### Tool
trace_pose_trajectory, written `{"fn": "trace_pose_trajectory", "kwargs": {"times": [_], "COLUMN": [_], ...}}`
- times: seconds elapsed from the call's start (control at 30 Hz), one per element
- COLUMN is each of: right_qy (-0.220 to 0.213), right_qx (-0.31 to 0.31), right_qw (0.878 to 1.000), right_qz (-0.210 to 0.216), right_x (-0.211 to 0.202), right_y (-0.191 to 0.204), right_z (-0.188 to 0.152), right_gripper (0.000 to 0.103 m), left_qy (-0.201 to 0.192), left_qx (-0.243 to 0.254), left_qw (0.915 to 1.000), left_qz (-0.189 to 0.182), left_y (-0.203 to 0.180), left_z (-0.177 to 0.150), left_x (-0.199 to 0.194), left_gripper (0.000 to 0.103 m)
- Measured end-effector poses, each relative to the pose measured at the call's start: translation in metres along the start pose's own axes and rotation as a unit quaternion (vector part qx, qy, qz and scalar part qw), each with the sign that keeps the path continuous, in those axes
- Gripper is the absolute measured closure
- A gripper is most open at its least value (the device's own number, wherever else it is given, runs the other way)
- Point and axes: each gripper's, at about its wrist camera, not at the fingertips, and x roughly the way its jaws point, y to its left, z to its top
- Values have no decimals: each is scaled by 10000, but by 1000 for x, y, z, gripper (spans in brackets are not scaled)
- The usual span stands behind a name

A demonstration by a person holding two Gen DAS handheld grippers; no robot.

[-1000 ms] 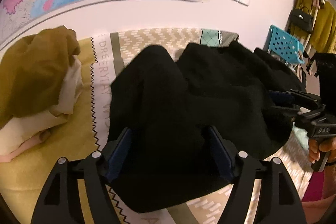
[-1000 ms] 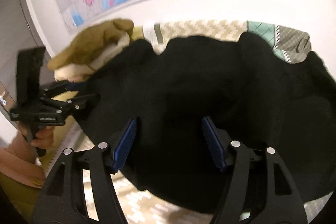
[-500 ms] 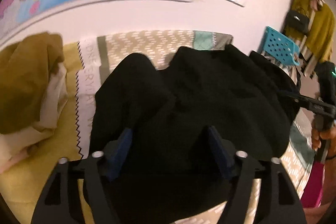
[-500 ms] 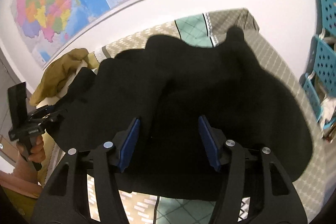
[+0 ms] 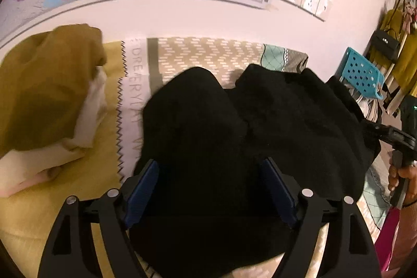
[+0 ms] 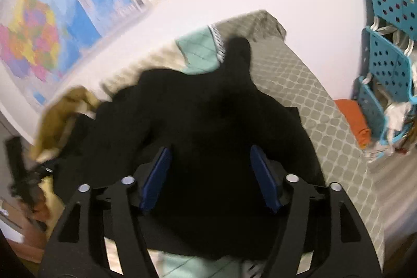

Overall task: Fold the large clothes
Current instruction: 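Lift the shirt end with the left gripper and fold it over the bundle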

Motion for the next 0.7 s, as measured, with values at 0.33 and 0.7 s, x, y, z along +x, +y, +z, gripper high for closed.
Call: {"fn": "trace_pose_trajectory", "kwargs": {"times": [0.33, 0.7], "right_qy": [202, 505], "right_qx": [690, 1128], "right_qw": [9909, 9869], "right_qz": [1138, 1036], "right_x": [-59, -24], "right_y": [-12, -19], "right_z": [-49, -67], "right_gripper": [17, 18], "left_qy": [-176, 495], "left_qx": [-155, -25], "left_qw": [9997, 9917], "left_qz": [-55, -1190], "left_y": [29, 1], "left_z": [-41, -84], "left_x": [-50, -40], "left_gripper": [23, 22]}}
